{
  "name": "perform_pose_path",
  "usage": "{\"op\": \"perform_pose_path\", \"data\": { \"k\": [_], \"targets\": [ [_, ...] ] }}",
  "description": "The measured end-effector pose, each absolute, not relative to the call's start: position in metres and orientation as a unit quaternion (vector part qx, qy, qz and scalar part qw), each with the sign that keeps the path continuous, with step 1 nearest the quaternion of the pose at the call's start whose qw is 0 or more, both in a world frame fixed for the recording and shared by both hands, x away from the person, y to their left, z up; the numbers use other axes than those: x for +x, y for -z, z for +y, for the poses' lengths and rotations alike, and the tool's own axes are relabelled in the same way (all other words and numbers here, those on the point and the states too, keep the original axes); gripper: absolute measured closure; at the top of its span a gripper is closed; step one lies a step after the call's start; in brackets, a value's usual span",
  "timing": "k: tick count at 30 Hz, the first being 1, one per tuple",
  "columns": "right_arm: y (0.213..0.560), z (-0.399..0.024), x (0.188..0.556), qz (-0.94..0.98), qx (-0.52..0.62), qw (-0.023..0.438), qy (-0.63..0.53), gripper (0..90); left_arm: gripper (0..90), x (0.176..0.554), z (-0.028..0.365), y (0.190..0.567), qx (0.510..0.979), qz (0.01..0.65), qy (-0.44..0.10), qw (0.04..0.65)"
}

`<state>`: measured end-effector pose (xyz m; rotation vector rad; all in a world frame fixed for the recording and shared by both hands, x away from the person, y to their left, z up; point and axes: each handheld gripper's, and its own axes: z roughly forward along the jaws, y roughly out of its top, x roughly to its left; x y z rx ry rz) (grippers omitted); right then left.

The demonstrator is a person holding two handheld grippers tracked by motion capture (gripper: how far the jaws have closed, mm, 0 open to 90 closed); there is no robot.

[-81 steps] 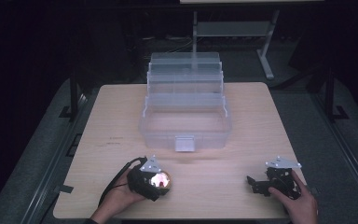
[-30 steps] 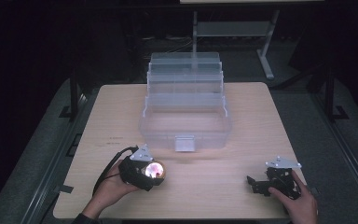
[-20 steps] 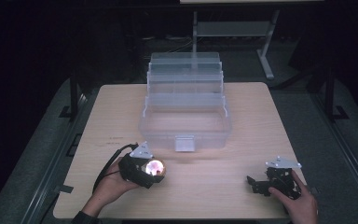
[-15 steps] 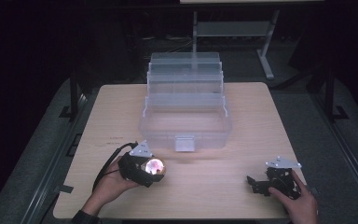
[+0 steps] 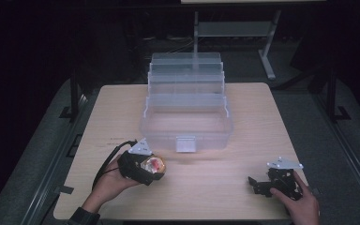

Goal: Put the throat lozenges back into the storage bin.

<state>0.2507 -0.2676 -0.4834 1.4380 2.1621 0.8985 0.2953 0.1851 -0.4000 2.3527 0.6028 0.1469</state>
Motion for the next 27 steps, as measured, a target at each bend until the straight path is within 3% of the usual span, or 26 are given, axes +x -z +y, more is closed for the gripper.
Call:
{"op": "perform_pose_path", "data": {
  "k": [27],
  "targets": [
    [0.483, -0.268, 0.251, 0.772, 0.513, 0.196, -0.321, 0.0, 19.7, 0.309, 0.182, 0.377, 0.908, 0.224, -0.064, 0.349]
  ]
}}
